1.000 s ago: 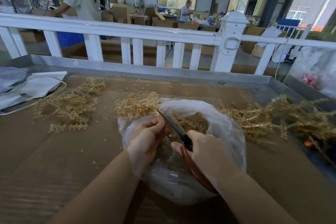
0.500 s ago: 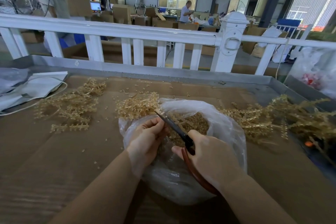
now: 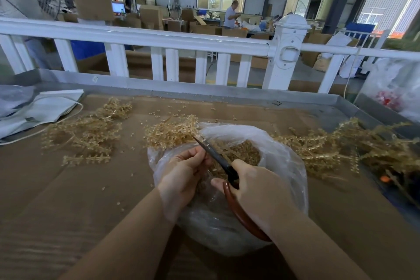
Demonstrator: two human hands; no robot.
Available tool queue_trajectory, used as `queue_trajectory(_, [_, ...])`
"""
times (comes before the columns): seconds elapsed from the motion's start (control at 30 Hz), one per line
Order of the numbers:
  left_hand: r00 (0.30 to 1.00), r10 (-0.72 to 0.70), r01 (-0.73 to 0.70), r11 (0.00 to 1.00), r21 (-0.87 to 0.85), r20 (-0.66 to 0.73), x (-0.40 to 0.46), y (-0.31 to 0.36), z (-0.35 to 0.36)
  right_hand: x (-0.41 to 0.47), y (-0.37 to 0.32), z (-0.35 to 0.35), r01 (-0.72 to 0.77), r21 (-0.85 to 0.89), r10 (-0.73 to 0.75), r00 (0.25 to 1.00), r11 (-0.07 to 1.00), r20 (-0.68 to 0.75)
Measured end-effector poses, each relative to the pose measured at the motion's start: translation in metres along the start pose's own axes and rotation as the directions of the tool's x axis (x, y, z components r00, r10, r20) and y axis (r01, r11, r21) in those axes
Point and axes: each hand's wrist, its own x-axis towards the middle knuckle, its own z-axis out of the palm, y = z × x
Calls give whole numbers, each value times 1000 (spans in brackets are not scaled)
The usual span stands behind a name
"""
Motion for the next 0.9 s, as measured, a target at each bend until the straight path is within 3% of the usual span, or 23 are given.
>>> queue_trajectory(0.23, [1000, -12, 12, 1000, 0, 14, -1, 2, 0, 0, 0, 4, -37, 75, 37, 999, 996, 3])
queue_trajectory(0.9, [999, -40, 40, 999, -3, -24, 0, 3, 2, 1, -1, 4, -32, 82, 31, 999, 996, 13])
